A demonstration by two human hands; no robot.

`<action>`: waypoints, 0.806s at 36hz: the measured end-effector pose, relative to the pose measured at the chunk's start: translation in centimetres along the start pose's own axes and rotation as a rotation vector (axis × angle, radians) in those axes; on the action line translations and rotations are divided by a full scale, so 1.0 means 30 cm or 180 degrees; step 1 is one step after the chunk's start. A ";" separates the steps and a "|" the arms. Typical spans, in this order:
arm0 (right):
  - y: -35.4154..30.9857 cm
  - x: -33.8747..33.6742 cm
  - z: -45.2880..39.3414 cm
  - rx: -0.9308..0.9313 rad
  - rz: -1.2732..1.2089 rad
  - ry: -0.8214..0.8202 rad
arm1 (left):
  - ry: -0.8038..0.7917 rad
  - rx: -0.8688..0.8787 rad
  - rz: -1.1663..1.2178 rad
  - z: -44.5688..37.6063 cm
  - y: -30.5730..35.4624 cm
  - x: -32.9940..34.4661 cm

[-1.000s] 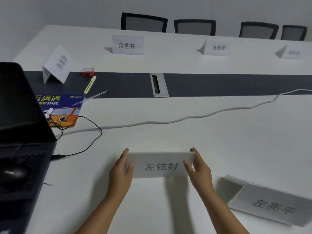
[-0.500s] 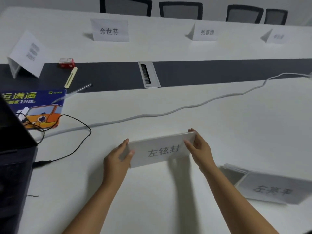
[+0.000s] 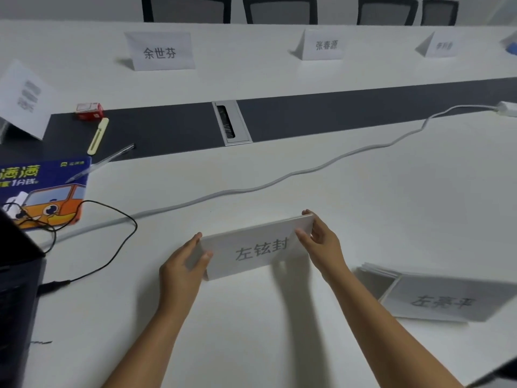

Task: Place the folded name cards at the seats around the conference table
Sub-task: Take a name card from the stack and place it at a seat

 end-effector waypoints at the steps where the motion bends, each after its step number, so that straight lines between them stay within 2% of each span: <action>1: 0.000 0.000 -0.001 -0.0008 0.0011 -0.0016 | 0.0003 -0.0014 0.0005 0.001 -0.001 0.002; 29: 0.023 0.019 0.076 0.0084 0.0003 -0.0039 | 0.0020 -0.0101 0.0028 0.061 -0.017 -0.055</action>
Point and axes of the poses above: each hand's wrist, its own z-axis away from the middle knuckle, its own x-axis out of the palm, y = z × x, the point moved 1 cm from there along -z, towards the middle knuckle, and after that the axes turned 5 degrees about z, right-handed, at the moved point
